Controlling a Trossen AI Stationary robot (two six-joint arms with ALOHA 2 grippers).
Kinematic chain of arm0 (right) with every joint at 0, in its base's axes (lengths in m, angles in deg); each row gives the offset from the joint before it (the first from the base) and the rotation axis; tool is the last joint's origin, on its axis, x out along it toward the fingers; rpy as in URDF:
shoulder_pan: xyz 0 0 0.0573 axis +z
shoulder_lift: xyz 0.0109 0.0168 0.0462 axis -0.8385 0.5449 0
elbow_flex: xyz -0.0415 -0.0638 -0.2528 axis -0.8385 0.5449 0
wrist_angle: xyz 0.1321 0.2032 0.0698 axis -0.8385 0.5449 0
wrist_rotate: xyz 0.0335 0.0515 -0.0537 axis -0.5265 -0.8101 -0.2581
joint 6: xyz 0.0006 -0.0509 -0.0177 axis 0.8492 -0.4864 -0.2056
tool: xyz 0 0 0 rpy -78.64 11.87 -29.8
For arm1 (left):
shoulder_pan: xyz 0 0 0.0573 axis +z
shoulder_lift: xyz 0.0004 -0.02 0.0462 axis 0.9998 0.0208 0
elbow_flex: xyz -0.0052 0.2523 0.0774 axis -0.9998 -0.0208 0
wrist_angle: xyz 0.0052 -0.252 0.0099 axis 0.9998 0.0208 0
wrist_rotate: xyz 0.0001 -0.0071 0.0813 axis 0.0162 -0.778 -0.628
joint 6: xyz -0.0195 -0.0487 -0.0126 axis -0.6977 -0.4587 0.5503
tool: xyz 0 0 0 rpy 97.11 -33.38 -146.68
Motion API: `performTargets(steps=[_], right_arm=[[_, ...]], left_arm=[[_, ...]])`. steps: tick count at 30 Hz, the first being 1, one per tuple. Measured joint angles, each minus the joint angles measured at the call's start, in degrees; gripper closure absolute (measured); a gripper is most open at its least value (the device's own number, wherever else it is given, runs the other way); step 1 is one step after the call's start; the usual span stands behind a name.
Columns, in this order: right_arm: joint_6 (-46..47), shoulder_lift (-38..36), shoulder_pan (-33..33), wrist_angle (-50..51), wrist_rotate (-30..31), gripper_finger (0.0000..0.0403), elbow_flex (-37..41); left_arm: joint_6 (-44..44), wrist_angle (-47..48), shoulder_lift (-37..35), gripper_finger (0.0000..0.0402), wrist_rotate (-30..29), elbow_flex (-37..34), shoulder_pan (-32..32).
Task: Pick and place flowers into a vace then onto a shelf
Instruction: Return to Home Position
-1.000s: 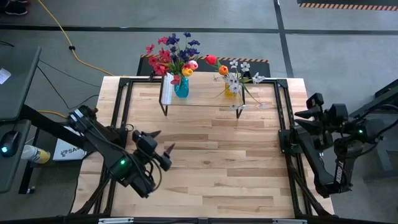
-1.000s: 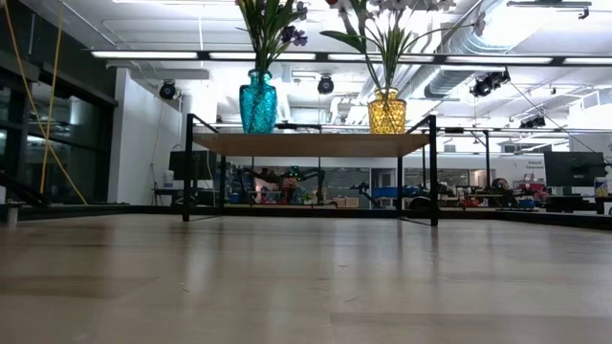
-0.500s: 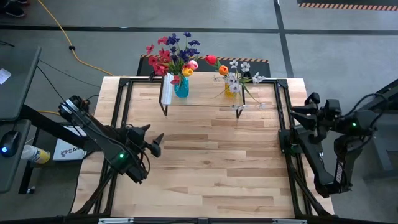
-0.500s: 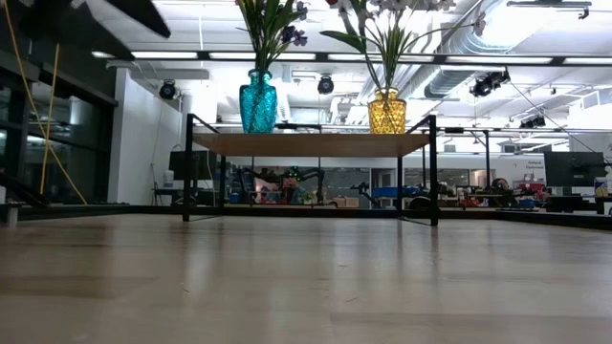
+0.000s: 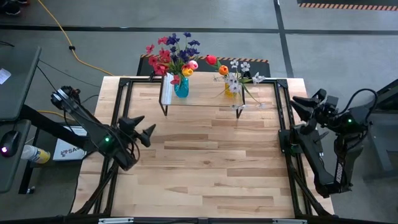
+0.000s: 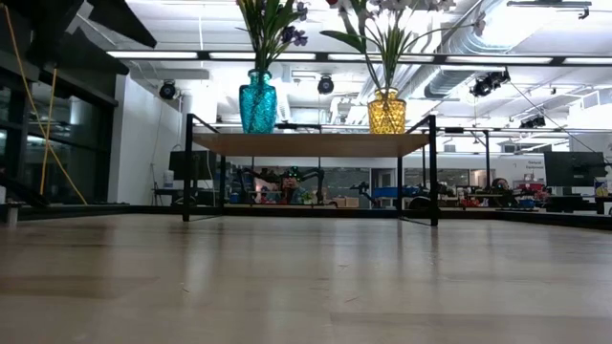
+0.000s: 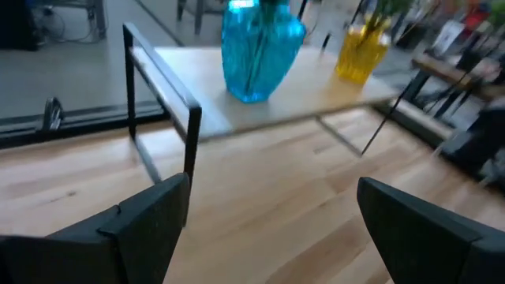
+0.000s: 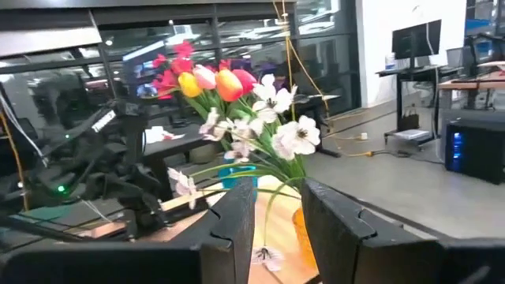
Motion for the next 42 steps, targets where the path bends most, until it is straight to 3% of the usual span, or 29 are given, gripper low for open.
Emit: performTargets(steps=[6, 13, 19, 30, 35, 42], right_arm=[[-1.65, 1.02, -0.01, 1.07, 0.55, 0.0304, 0.00], [-3.83, 6.91, -0.02, -1.83, 0.32, 0.0304, 0.00], [-5.29, 14.19, 0.01, -7.52, -5.12, 0.0304, 0.00], [-13.29, 22.32, -0.02, -8.05, -8.01, 0.0304, 0.00], [-14.76, 23.94, -1.27, -8.07, -13.85, 0.0304, 0.00], [-13.14, 22.87, -3.54, -8.06, -21.34, 0.0304, 0.00]], left_arm=[[0.28, -0.06, -8.08, 0.0005, -4.69, -4.78, 0.02], [-0.29, -0.48, -15.17, 0.0005, -5.74, -10.34, 3.00], [0.34, -3.66, -19.49, 0.0005, -7.24, -14.46, 7.00], [7.70, -17.49, -20.21, 0.0005, -9.44, -17.90, 7.91], [13.55, -22.52, -19.72, 0.0005, -10.74, -17.90, 7.91], [14.23, -24.58, -18.74, 0.0005, -12.82, -17.89, 9.58]])
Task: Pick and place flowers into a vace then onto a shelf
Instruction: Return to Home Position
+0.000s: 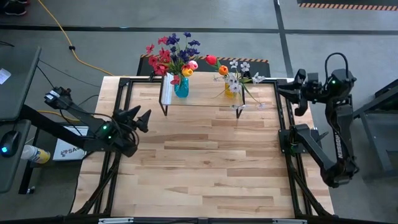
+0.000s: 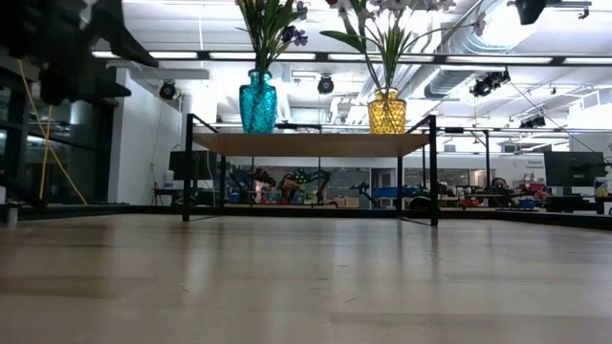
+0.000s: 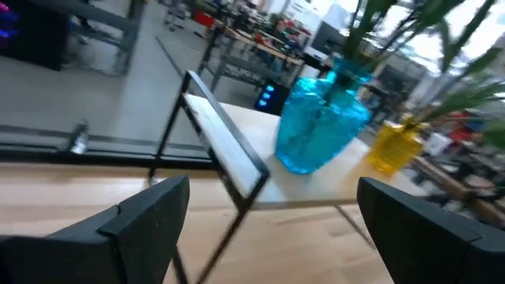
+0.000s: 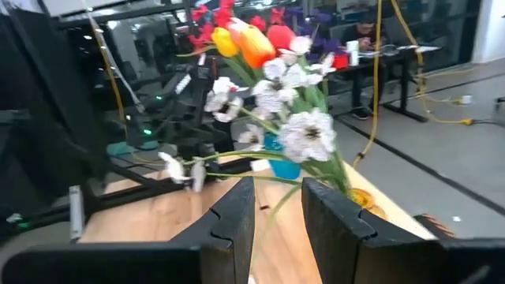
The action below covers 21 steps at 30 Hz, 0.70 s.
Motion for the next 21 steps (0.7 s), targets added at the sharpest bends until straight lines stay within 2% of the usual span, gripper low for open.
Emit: performTargets(steps=[3, 8, 16, 21], right_arm=[[3.12, -2.01, 0.30, 0.24, -0.36, 0.0304, 0.01], [8.50, -8.36, 1.59, 0.54, 3.80, 0.0304, 0.00], [11.05, -20.77, 1.97, 9.19, 11.91, 0.0304, 0.02], [13.52, -27.30, 1.91, 10.74, 14.19, 0.0304, 0.00]], left_arm=[[1.10, -0.51, 0.70, 0.0005, 2.75, 0.00, 3.60], [1.25, -0.92, 0.80, 0.0005, 5.26, 0.01, 8.97], [5.55, -1.17, -1.50, 0.0005, 7.44, 0.01, 9.15], [8.79, -2.06, -3.57, 0.0005, 7.66, 0.01, 9.15]])
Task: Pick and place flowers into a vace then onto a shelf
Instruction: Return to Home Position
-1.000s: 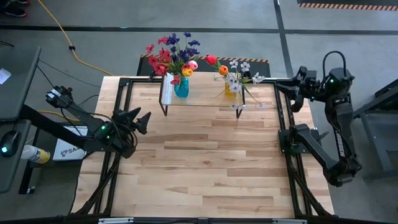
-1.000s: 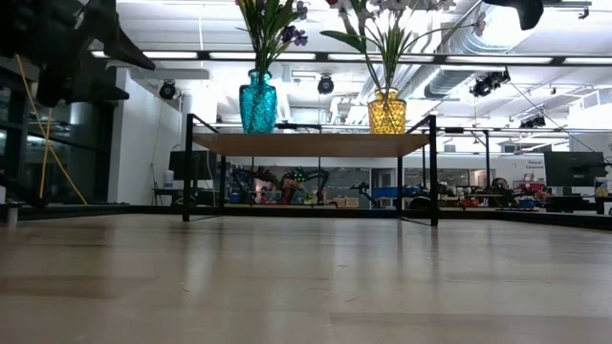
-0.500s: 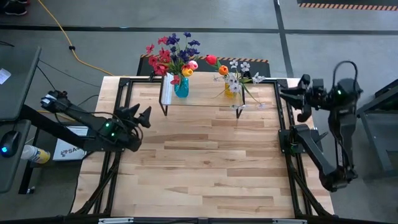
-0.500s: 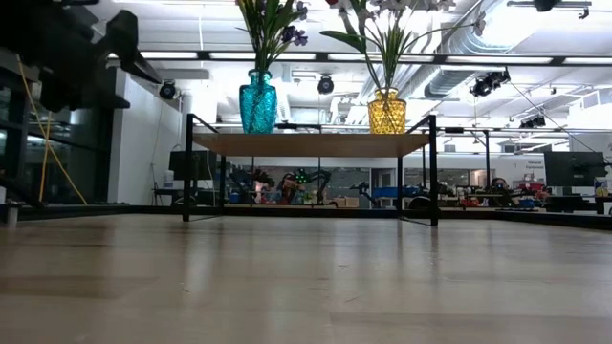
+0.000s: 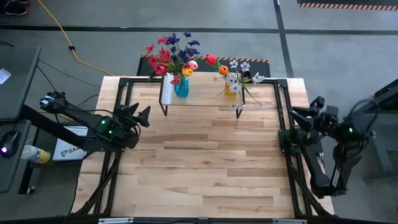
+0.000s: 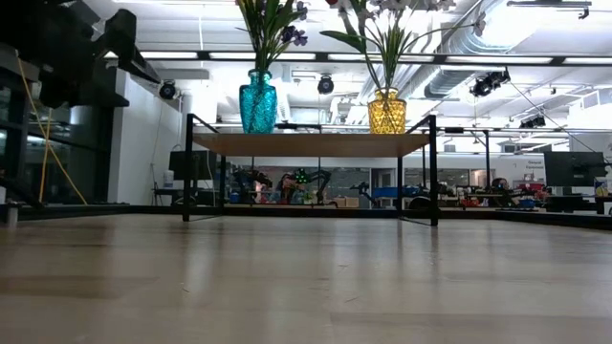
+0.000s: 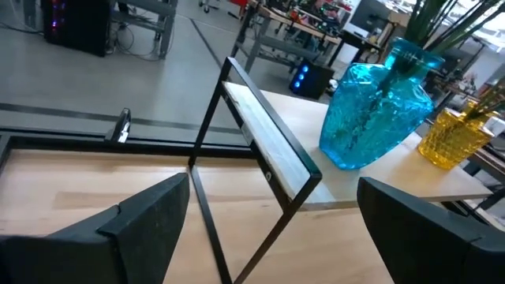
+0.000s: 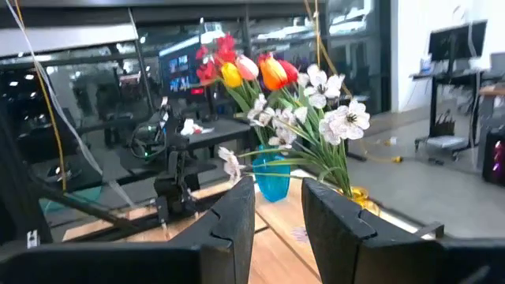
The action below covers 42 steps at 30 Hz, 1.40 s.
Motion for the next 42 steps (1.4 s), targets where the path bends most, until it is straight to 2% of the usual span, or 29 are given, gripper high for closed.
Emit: performTargets(steps=[2, 7, 12, 19, 21, 24, 30, 38, 42], right_arm=[[0.89, -2.14, -0.08, 0.44, 0.78, 0.0304, -0.01], [-0.97, -2.12, -2.15, 4.67, 0.02, 0.0304, -0.42], [-6.09, -2.23, -4.91, 6.56, -2.30, 0.0304, 0.74], [-9.54, -2.28, -3.13, 1.25, -1.69, 0.0304, 8.81], [-7.90, -2.34, -3.31, -3.11, -3.63, 0.0304, 13.38], [-2.04, -2.36, -3.33, -15.08, -7.83, 0.0304, 20.17], [12.79, -2.39, -1.49, -40.41, -5.96, 0.0304, 31.82], [33.73, -2.39, 12.34, -68.62, -1.93, 0.0304, 47.34], [36.40, -2.38, 18.46, -72.35, 0.34, 0.0304, 50.38]], left_arm=[[2.55, -1.58, -0.77, 0.0005, 0.07, 0.00, 0.00], [11.80, -8.06, -2.20, 0.0005, 2.05, 0.00, 0.00], [22.40, -15.62, -2.69, 0.0005, 4.15, 0.00, -0.02], [24.70, -16.93, -2.94, 0.0005, 4.20, 0.02, -0.01], [24.78, -16.98, -2.93, 0.0005, 4.19, 0.02, 0.00], [24.83, -17.16, -2.89, 0.0005, 4.20, 0.02, 0.00], [25.50, -18.95, -2.92, 0.0005, 4.15, 0.02, 0.00], [31.13, -24.08, -2.88, 0.0005, 2.81, 0.02, 0.00], [35.32, -28.23, -2.89, 0.0005, 2.81, 0.02, 0.00]])
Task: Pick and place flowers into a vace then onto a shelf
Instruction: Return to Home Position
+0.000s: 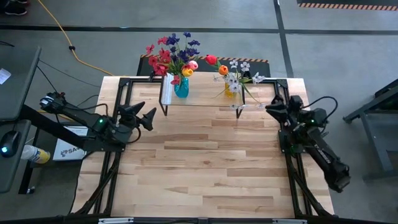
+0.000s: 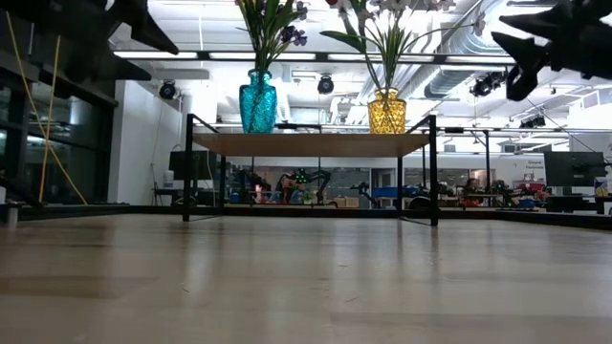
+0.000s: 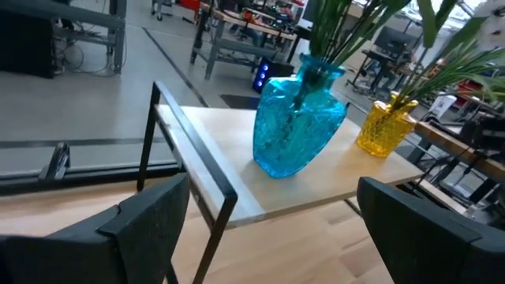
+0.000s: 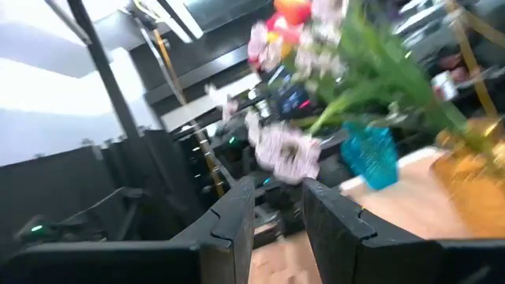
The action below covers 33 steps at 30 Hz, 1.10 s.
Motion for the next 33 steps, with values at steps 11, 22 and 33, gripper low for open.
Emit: performTargets(steps=[11, 22, 33], right_arm=[[-14.04, 0.62, 14.13, 8.63, 8.41, 0.0304, 2.50], [-24.13, 0.63, 24.65, 14.28, 20.96, 0.0304, 2.50], [-25.31, 0.65, 27.39, 12.91, 21.91, 0.0304, 2.50]], left_arm=[[2.74, -2.07, 0.67, 0.0005, 2.92, 0.02, 0.02], [-2.35, 3.20, -0.13, 0.0005, -4.58, 0.02, 0.00], [-12.16, 19.41, -8.51, 0.0005, -5.02, 0.04, -0.02]])
